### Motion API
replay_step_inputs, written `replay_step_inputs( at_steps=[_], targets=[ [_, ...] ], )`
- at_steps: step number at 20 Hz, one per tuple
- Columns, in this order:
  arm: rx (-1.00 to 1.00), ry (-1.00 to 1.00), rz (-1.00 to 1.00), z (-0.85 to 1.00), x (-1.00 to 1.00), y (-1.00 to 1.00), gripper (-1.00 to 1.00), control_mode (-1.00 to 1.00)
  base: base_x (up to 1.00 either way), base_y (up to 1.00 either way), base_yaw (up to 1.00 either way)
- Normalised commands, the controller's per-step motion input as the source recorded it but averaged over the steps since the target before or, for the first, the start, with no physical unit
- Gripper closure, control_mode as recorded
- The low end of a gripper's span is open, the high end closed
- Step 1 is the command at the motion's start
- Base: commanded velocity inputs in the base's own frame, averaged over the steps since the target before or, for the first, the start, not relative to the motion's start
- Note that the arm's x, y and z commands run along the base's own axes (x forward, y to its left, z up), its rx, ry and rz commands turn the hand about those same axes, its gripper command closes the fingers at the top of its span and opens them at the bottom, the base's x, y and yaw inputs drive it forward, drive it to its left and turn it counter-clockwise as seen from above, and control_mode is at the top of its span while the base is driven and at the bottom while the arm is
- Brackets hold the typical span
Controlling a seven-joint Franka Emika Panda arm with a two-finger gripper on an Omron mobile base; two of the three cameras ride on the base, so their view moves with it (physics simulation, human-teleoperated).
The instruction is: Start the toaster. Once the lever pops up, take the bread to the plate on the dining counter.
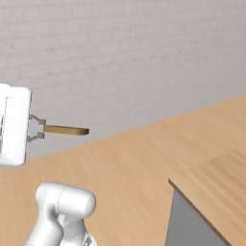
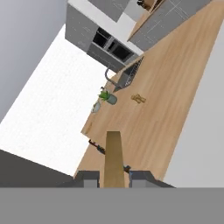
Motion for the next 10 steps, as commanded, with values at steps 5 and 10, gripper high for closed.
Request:
replay_step_inputs(
  at_steps=[5, 10],
  targets=[
    [0.0, 0.0, 0.0, 0.0, 0.0, 0.0, 1.0, 1.0, 1.0, 0.32, -0.39],
    [0.0, 0.0, 0.0, 0.0, 0.0, 0.0, 1.0, 1.0, 1.0, 0.23, -0.4]
  ],
)
